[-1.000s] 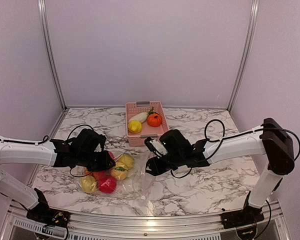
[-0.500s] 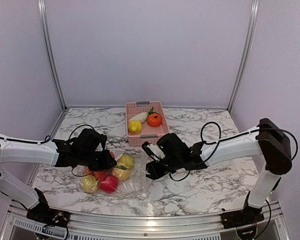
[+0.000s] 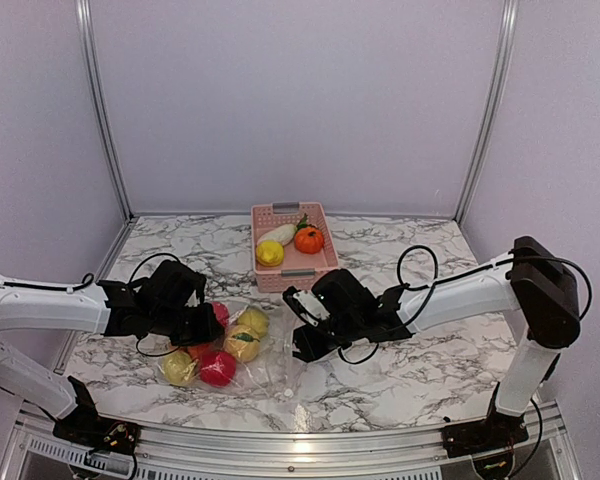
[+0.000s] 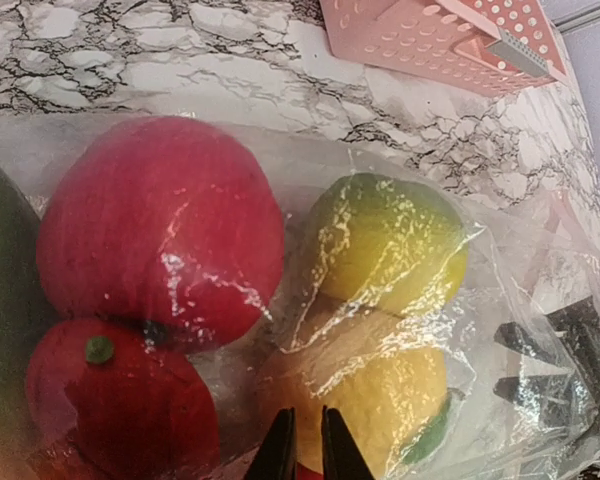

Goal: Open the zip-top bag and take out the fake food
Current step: Adjust the fake fruit in the zipper food storage bag, then pick up the fake fruit from the zipper food storage bag.

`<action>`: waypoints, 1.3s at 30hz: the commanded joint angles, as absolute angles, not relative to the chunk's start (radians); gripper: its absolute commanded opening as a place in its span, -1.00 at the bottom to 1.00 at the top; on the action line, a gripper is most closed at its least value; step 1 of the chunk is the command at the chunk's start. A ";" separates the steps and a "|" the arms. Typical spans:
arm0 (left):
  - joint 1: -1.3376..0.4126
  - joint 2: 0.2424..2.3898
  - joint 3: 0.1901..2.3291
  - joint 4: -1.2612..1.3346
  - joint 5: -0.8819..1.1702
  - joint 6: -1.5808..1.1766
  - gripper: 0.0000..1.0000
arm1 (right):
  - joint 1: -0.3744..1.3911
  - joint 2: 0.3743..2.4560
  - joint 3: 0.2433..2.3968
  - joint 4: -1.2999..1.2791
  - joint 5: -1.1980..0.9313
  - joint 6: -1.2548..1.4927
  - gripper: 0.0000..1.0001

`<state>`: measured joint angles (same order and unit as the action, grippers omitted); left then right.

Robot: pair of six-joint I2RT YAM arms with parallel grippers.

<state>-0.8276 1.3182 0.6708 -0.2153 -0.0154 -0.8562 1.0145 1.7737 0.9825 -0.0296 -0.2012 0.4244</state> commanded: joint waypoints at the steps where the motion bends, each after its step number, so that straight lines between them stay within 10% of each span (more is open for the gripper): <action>1: -0.828 1.371 0.672 -0.193 -0.009 -0.848 -0.81 | 1.022 1.790 1.007 -0.032 -0.199 0.407 -0.28; 39: -0.915 1.504 0.741 -0.095 0.084 -0.851 -0.88 | 1.143 1.901 1.038 0.206 -0.045 0.160 0.69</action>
